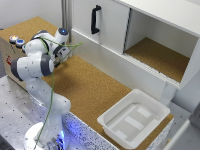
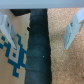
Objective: Pull the handle of the drawer
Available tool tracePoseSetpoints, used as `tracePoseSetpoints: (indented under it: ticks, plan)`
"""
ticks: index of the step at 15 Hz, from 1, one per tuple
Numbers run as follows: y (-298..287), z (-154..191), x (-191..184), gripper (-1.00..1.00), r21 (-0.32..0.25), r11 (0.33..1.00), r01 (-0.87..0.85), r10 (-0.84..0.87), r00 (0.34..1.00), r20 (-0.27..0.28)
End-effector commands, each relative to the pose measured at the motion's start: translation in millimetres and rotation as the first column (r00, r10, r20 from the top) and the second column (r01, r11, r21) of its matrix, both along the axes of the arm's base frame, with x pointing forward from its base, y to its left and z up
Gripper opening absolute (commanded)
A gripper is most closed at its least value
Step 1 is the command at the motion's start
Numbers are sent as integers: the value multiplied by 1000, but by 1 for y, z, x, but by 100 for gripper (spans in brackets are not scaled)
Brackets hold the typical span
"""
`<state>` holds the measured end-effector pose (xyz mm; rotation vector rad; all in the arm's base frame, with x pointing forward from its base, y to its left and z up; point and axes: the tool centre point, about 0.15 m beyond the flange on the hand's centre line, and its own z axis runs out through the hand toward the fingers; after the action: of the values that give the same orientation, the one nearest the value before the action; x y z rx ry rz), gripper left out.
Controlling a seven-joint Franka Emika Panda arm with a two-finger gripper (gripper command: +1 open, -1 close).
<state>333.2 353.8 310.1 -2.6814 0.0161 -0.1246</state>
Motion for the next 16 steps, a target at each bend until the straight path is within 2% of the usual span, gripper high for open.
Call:
tracePoseSetpoints:
  ticks: [1, 7, 12, 16]
  plan:
    - [10, -20, 14, -100, 105, 992, -66, 66, 998, 4]
    - [23, -23, 25, -100, 111, 985, -132, 133, 991, -1]
    - [14, -19, 20, -100, 91, 989, -120, 120, 993, 1]
    - [4, -23, 15, -100, 97, 990, -97, 98, 995, -6]
